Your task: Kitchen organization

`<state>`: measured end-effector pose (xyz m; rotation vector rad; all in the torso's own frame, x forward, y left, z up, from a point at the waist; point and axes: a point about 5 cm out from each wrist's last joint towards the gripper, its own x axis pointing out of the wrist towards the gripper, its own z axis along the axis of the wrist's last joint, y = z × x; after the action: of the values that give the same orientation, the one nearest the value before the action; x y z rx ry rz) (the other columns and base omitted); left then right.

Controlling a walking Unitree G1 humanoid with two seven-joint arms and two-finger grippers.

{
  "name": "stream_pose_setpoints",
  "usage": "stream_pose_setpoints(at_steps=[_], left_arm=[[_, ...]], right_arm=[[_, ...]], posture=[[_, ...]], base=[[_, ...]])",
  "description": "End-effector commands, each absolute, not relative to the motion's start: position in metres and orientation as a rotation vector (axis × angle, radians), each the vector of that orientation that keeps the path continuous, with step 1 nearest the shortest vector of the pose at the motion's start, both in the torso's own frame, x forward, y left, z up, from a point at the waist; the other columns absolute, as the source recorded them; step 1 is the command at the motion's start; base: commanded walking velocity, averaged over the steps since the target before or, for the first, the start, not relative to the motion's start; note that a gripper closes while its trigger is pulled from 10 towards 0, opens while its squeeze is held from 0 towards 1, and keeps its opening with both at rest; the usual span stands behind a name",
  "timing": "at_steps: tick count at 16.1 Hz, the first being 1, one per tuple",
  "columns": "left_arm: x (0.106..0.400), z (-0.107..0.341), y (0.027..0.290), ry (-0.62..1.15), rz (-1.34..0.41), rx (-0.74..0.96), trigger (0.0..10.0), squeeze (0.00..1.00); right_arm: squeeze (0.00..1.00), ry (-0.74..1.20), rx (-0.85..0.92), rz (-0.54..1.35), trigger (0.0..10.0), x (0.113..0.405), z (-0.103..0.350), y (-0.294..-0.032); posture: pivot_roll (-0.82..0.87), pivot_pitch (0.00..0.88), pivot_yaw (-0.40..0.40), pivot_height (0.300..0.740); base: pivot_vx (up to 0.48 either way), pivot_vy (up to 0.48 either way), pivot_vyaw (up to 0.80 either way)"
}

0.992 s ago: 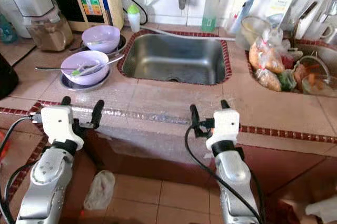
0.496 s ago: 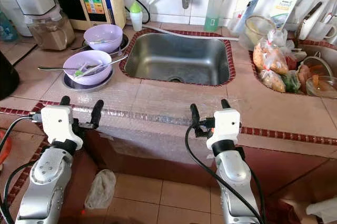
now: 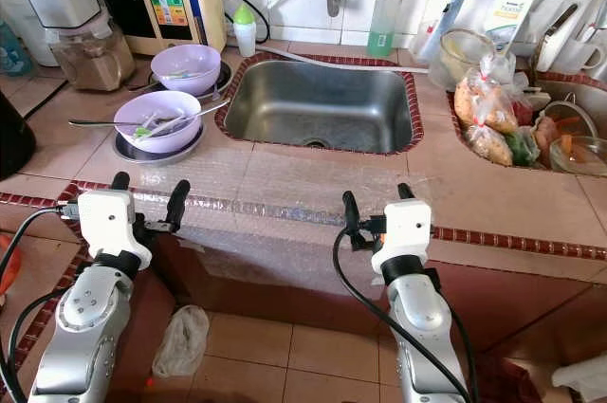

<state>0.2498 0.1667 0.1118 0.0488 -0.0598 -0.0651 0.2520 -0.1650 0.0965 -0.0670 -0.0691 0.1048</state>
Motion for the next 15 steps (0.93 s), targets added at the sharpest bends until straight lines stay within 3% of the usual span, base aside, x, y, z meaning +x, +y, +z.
stream_pose_setpoints(at_steps=[1, 15], left_arm=[[0.251, 0.114, 0.167, -0.07, -0.073, 0.056, 10.0, 0.0], [0.257, 0.124, 0.165, -0.115, -0.088, 0.022, 10.0, 0.0]], right_arm=[[0.0, -0.071, -0.07, 0.097, 10.0, 0.252, 0.098, -0.166], [0.0, -0.084, -0.092, 0.089, 10.0, 0.258, 0.101, -0.165]], posture=[[0.01, 0.0, 0.036, 0.74], [0.0, 0.0, 0.041, 0.74]], base=[[0.0, 0.0, 0.0], [0.0, 0.0, 0.0]])
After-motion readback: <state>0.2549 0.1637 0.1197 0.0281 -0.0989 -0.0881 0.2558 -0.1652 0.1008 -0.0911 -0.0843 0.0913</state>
